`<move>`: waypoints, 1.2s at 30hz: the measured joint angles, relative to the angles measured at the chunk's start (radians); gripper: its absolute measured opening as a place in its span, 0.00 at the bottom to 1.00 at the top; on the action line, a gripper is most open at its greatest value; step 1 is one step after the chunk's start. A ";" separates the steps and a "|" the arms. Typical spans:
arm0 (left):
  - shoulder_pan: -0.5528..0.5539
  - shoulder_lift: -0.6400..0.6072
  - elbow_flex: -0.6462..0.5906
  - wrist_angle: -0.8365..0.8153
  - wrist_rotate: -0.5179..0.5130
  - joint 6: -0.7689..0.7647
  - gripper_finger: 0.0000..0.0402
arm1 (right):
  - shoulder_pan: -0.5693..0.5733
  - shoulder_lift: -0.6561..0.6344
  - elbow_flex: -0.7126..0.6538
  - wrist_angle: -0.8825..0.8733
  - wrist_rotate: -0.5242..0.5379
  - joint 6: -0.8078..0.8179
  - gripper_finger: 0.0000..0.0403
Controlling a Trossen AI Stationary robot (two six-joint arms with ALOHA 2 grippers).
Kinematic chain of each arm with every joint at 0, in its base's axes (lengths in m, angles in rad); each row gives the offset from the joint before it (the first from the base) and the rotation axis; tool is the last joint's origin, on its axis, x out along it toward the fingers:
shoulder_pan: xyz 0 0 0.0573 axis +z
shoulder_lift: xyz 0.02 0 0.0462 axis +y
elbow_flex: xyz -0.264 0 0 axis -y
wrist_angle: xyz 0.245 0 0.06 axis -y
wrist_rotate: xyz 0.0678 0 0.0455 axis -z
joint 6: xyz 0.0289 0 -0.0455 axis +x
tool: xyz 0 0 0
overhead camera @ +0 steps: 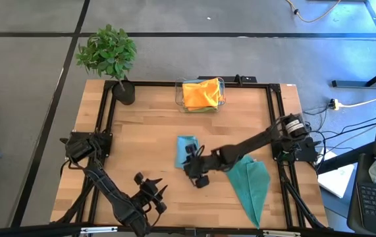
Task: Fold microfiber towels
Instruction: Put the folded blue microfiber towel into the transparent bin
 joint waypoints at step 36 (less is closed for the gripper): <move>-0.008 0.001 0.000 0.015 0.002 0.035 0.38 | -0.111 0.145 0.005 -0.081 -0.078 0.159 0.45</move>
